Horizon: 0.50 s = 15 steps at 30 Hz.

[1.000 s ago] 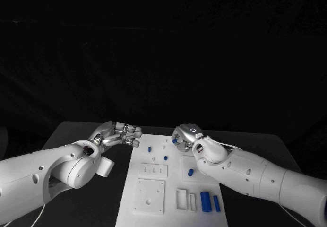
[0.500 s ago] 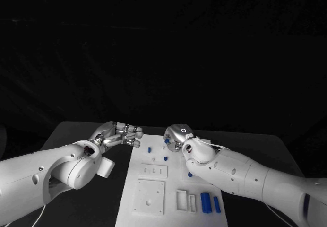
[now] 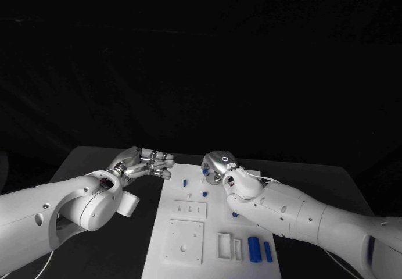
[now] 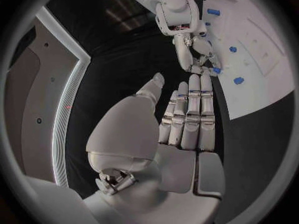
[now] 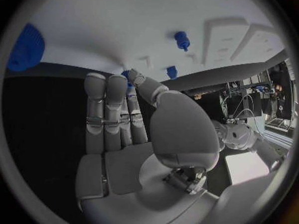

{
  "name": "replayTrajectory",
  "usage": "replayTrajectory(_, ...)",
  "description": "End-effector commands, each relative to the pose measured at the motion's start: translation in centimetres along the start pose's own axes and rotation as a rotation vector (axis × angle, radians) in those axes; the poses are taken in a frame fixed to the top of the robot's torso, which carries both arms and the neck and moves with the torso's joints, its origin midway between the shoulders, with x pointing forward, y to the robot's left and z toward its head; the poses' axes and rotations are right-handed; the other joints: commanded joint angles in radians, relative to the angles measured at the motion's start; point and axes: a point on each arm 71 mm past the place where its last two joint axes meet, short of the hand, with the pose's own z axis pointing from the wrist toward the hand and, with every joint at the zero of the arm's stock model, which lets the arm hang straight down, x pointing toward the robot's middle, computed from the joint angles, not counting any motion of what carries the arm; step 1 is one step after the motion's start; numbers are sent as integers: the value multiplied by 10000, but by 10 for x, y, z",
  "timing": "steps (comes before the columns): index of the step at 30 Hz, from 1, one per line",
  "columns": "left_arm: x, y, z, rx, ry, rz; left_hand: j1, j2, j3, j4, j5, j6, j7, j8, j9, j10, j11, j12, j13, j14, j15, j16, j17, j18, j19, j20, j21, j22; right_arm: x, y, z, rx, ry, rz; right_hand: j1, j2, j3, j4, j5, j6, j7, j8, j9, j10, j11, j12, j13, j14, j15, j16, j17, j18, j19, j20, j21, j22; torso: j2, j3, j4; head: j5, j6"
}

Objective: Assemble the parts on the task board

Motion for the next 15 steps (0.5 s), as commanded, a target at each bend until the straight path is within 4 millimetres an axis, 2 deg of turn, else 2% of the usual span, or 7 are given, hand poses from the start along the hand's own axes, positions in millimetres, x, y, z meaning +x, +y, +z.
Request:
replayTrajectory(1,2,-2,0,70,188,-27,-106,25,20,-55,0,32,-54,53,9,-77,22,-9,17,-5,46,-50,11,-90,-50,-5,35,-10,-2,0,1,182,-256,-182,45,-23,71,6,70,80,-27,42,7,286,-193,68,17,-19,-45,-46,11,57,98,0,-36,49,14,0,15,7,-16)
replayTrajectory(11,1,-3,1,82,181,-14,-97,22,20,-65,-2,30,-53,52,9,-84,24,-10,16,-6,47,-54,10,-88,-54,-4,41,-16,-4,-1,2,283,-246,-272,51,-64,122,30,71,98,-34,42,6,301,-198,69,17,-23,-48,-43,14,55,161,-2,-204,290,42,-22,-14,51,-5)
replayTrajectory(15,2,-3,2,82,193,-12,-97,22,20,-65,-2,30,-53,52,9,-84,24,-10,16,-6,47,-54,10,-88,-54,-4,41,-16,-4,0,2,276,-128,-314,55,-72,126,42,68,96,-34,41,1,297,-198,68,16,-21,-47,-47,11,55,176,0,-285,370,57,-48,-19,12,-19)
